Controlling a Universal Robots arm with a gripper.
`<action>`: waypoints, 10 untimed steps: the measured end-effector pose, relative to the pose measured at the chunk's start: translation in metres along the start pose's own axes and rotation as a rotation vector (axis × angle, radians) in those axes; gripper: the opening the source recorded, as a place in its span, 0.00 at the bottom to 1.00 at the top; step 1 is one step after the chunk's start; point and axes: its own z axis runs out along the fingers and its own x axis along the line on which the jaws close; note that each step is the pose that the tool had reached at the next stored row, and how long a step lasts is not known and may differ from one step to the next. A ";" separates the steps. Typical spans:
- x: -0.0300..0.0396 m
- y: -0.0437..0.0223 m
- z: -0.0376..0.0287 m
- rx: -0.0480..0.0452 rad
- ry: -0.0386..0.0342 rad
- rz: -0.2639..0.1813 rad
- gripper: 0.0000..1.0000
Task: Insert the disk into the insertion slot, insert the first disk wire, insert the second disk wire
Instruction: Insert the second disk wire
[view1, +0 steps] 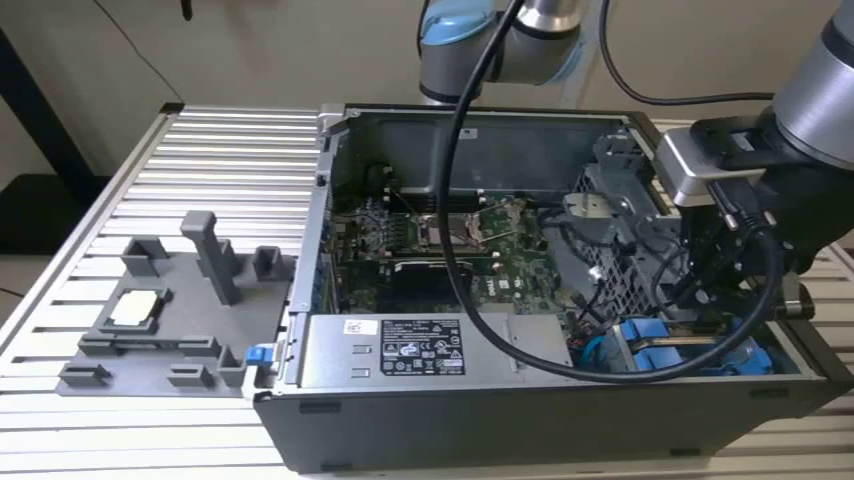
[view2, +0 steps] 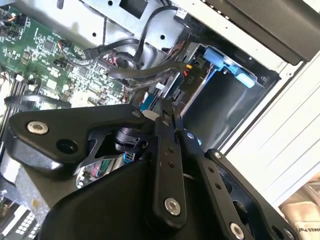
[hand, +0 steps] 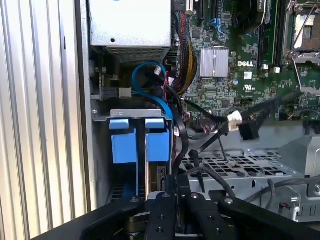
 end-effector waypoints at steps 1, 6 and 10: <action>-0.0001 0.0000 -0.0013 0.0000 0.0004 0.000 0.15; -0.0019 0.0086 -0.0201 0.0000 -0.0011 0.000 0.23; -0.0042 0.0256 -0.0250 0.0001 -0.0019 0.000 0.41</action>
